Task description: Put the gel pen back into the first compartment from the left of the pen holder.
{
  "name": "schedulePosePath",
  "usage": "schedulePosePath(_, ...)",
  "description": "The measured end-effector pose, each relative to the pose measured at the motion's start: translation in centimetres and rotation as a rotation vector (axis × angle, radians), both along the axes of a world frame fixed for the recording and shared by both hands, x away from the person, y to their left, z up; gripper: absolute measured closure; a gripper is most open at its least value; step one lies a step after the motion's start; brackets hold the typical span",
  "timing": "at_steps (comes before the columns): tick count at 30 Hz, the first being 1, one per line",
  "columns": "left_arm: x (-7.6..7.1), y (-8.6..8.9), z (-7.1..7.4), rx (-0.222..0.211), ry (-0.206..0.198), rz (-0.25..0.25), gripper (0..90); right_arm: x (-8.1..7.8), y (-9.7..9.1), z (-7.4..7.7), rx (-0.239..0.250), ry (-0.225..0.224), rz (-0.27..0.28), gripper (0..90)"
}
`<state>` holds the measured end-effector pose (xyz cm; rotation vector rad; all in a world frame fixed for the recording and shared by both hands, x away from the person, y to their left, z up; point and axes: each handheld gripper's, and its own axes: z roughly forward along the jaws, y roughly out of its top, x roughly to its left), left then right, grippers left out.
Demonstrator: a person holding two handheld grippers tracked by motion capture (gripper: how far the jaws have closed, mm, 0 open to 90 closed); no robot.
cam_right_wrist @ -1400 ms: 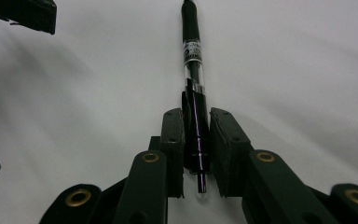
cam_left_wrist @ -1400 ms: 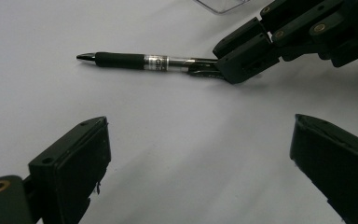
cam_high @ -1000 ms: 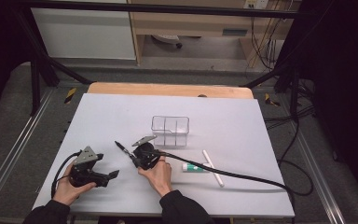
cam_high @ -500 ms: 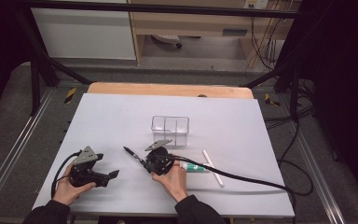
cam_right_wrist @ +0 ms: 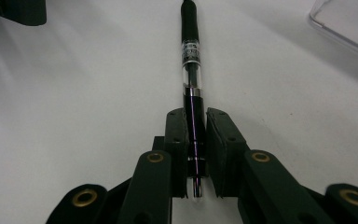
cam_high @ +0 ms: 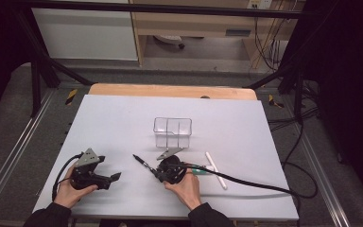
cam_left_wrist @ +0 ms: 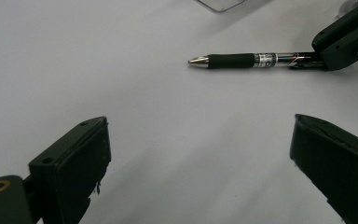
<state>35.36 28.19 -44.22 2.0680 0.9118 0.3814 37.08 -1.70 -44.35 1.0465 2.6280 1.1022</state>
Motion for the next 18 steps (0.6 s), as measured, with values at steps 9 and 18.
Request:
schedulePosePath(9,0.0,0.0,0.0,0.001,0.001,-0.001,5.3,1.1,0.5,2.0,-0.017,-0.091,0.071,37.1)
schedulePosePath(18,0.0,0.0,0.0,0.002,0.002,-0.004,5.3,3.5,2.3,3.0,-0.053,-0.086,0.089,46.0)
